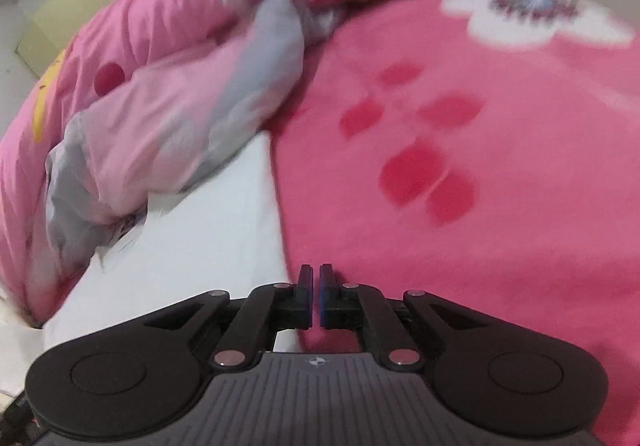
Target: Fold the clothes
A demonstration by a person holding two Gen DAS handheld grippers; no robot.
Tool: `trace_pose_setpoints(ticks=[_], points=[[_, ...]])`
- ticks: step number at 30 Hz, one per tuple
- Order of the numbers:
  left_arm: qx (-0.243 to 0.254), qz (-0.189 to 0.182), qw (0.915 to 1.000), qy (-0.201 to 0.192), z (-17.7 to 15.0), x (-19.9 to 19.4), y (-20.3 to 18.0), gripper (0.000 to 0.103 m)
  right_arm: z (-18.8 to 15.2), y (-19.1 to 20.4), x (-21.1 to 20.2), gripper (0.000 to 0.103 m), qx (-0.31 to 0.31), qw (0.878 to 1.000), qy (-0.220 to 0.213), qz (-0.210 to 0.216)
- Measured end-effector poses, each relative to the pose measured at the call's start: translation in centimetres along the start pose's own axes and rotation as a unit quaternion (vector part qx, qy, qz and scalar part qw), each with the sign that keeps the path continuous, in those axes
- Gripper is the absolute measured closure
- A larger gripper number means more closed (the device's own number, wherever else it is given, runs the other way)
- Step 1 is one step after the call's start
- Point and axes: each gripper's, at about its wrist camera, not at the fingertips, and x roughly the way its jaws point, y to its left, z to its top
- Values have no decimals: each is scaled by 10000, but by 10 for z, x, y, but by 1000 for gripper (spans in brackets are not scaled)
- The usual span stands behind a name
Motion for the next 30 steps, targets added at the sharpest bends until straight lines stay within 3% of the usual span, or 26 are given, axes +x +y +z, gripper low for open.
trace_pose_setpoints(ticks=[3,7,9,14,17,23,28,30], points=[[-6,-4,10000,1,0,0,0,57,-1,26,-8,100,-363,9987,-123,328],[-15,-8,10000,2,0,0,0,57,-16,62,12,99,-981,9923,155,743],[-23,-15,10000,1,0,0,0,57,-30,64,22,100,-1092,9911,388,654],[-29,-22,10000,6,1,1,1,57,-50,19,1,100,366,9944,358,930],[-8,-8,10000,8,0,1,0,56,-43,29,-8,98,576,9897,412,1247],[12,9,10000,23,0,-2,0,56,-37,104,15,97,25,9743,385,2218],[89,44,9999,61,0,-6,-1,55,-71,147,69,96,-810,9688,952,2140],[200,113,9997,99,0,-10,-2,53,-84,146,70,96,-1016,9683,727,2162]])
